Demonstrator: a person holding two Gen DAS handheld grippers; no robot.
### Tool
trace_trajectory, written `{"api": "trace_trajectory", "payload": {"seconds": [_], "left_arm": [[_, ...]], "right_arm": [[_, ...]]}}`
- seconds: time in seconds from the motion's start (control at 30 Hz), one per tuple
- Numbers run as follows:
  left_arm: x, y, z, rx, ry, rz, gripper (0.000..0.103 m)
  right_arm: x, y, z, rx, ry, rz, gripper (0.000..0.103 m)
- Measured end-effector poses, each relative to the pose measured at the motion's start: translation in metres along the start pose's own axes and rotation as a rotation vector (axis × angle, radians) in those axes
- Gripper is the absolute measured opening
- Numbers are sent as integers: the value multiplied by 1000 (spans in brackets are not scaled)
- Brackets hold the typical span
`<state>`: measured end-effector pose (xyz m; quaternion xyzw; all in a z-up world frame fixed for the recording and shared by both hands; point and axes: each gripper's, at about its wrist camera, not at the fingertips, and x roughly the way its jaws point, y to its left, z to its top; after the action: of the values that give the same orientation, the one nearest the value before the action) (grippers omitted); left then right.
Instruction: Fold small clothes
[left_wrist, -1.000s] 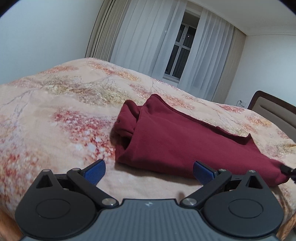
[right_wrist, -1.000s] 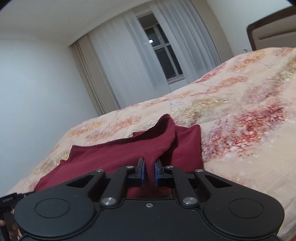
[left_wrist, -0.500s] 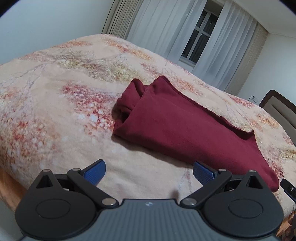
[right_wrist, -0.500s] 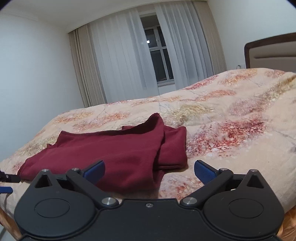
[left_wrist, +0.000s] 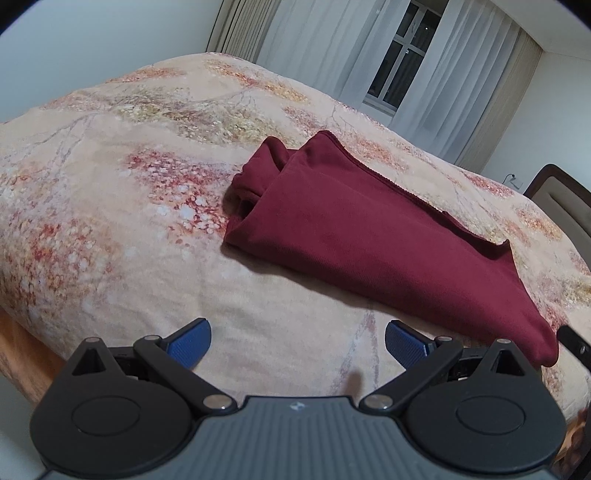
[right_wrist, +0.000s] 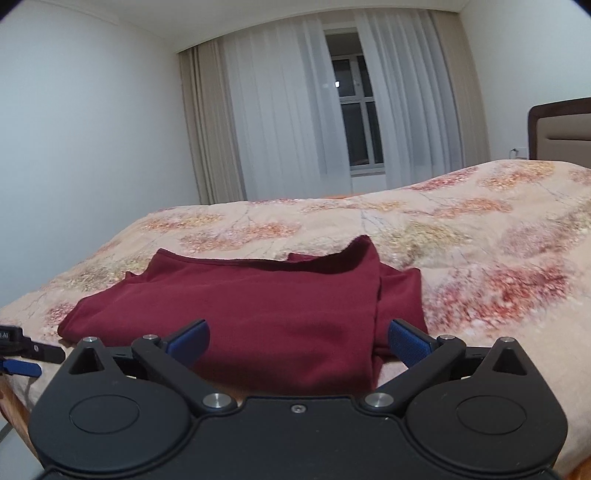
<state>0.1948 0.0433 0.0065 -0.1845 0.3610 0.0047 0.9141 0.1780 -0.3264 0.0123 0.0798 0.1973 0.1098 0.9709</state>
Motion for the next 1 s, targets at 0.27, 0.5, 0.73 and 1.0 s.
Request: {"api": "trace_trajectory", "payload": {"seconds": [0.27,0.5,0.73,1.0], "left_arm": [[2,-3,-1,28,7,21,103],[6,-6,-2,42,16,39,103],[11,-10,-3,63,19,63,103],[14,-15,-7,111,11,84,103]], "right_arm": [[74,7,61,-49,193,134,102],[163,-1,94,60,315,173,102],[237,-8,88,71,428,85,102],[264,-10,108,-4,313,-90,102]]}}
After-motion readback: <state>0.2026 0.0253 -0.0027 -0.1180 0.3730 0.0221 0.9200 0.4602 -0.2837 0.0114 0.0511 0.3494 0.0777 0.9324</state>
